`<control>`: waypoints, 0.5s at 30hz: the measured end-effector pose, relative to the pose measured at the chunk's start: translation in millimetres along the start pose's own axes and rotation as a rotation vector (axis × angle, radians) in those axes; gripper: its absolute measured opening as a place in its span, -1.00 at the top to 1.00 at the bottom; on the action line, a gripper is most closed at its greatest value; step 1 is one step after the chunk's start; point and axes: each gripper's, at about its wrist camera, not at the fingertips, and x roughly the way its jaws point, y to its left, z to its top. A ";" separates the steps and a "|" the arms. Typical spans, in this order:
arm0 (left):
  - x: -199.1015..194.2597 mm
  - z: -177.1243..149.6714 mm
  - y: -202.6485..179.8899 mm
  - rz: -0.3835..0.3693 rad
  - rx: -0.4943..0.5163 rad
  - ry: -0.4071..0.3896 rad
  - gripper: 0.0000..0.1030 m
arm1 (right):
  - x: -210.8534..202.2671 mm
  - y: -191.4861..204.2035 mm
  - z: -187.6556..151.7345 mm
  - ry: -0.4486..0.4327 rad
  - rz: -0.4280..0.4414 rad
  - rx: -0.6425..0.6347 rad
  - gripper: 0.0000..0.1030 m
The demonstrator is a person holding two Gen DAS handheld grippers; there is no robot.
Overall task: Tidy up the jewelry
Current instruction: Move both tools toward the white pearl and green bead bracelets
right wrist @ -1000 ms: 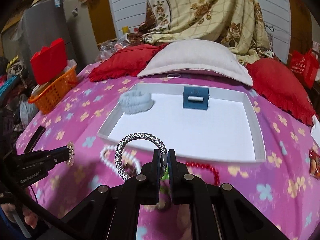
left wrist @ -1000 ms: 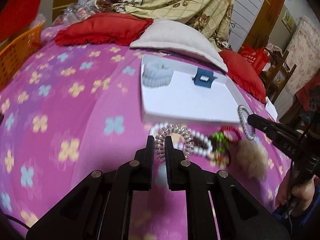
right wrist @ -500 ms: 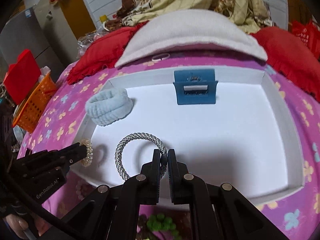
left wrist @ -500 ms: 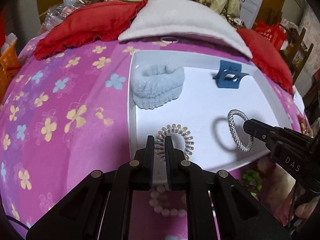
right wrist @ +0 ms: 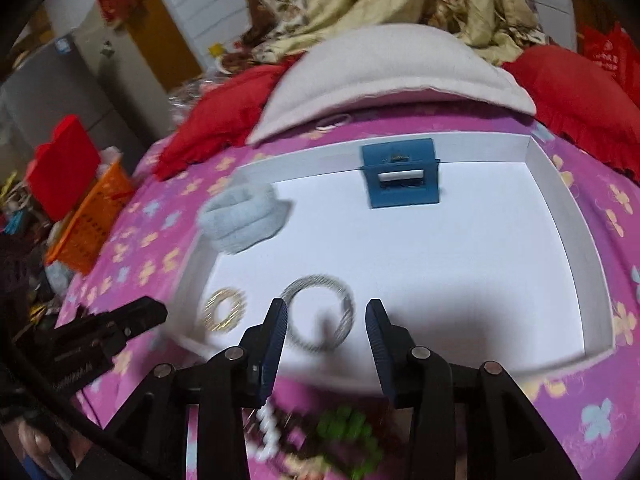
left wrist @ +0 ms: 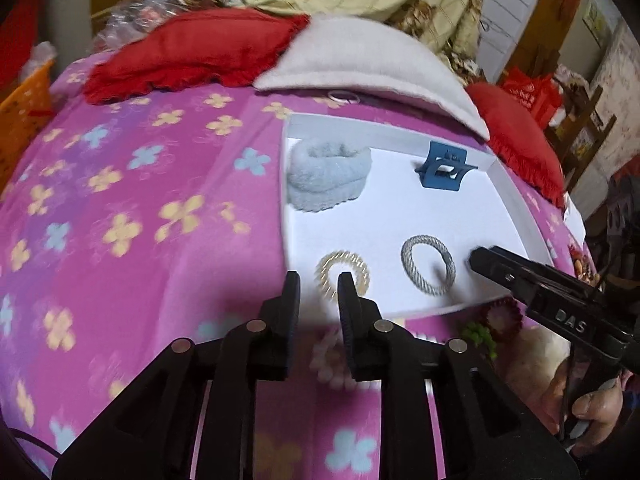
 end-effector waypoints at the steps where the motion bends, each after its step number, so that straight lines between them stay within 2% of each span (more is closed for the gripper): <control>1: -8.0 -5.8 2.6 0.006 -0.013 -0.010 0.42 | -3.3 3.7 -3.8 0.000 0.014 -0.011 0.24; 3: -27.8 -24.9 9.9 0.009 -0.050 -0.046 0.26 | -10.4 12.9 -20.5 0.013 0.074 -0.040 0.25; 6: -43.8 -56.4 17.8 0.035 -0.084 -0.092 0.23 | -6.1 23.0 -39.4 0.058 0.153 -0.047 0.25; 12: -44.0 -94.5 26.6 0.151 -0.068 -0.168 0.23 | 21.0 31.9 -45.2 0.106 0.147 -0.010 0.24; 15: -41.7 -101.6 38.5 0.170 -0.076 -0.174 0.23 | 30.5 34.6 -49.1 0.149 0.183 0.024 0.24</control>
